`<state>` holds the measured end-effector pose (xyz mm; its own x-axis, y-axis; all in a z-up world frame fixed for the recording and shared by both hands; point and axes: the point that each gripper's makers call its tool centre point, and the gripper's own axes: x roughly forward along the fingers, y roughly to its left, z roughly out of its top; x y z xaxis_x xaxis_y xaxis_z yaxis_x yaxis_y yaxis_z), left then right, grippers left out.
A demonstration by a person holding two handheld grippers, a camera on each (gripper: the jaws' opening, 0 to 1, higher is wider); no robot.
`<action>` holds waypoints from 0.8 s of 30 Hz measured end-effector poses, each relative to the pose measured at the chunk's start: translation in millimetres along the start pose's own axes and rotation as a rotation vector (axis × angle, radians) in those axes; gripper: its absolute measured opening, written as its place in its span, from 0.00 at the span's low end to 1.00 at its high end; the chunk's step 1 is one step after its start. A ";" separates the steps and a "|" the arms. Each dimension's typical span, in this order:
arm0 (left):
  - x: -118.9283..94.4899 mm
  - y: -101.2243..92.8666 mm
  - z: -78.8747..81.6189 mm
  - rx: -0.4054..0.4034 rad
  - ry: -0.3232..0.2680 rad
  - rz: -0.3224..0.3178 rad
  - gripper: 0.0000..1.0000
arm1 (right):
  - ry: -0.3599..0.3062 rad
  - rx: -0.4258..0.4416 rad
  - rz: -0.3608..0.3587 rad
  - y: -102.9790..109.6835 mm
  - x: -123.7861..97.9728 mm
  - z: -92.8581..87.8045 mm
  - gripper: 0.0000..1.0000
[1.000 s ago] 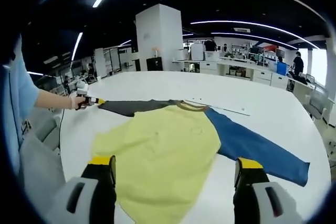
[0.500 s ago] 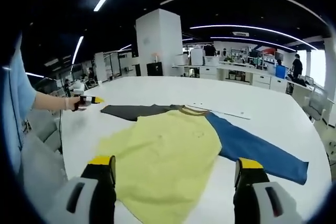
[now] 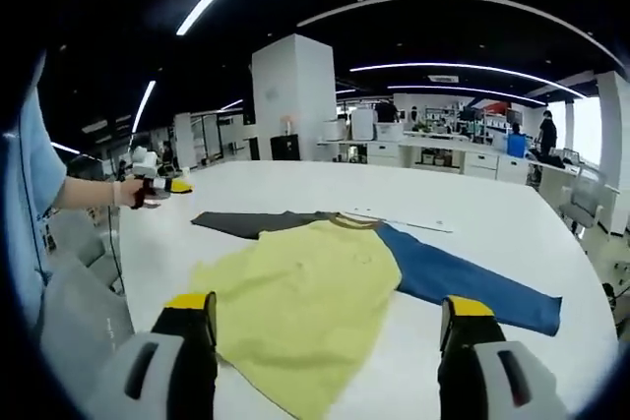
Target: Fold the garment on the visible template until the final outline fits inside the template.
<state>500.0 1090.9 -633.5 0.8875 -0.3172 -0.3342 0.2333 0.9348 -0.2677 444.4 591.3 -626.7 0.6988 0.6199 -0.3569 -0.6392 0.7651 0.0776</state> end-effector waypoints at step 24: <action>-21.3 -138.0 -17.5 0.138 0.090 -0.305 0.99 | 0.044 -0.018 0.003 3.9 -28.6 -23.4 0.99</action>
<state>441.9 965.8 -605.2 0.7314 -0.5925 -0.3377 0.5396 0.8056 -0.2448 414.3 572.5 -638.0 0.6824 0.6137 -0.3972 -0.6471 0.7599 0.0625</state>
